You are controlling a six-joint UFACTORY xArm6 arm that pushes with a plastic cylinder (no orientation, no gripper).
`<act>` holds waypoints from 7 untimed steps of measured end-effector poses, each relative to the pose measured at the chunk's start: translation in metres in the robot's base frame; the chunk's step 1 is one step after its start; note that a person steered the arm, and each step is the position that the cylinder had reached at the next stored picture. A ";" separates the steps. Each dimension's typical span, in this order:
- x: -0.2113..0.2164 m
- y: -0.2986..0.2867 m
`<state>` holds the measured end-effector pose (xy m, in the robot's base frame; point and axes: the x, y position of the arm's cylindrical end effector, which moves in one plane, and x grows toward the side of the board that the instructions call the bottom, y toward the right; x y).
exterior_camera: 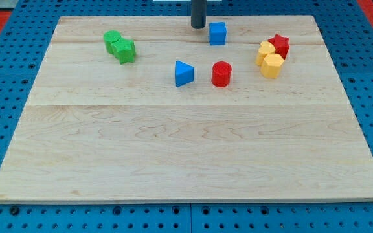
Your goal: Push the blue cube to the top of the blue triangle
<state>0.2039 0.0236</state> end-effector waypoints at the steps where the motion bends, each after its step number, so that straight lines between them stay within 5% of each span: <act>1: -0.011 0.047; 2: -0.002 0.073; 4: 0.041 0.025; 7: 0.068 0.077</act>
<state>0.2723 0.1004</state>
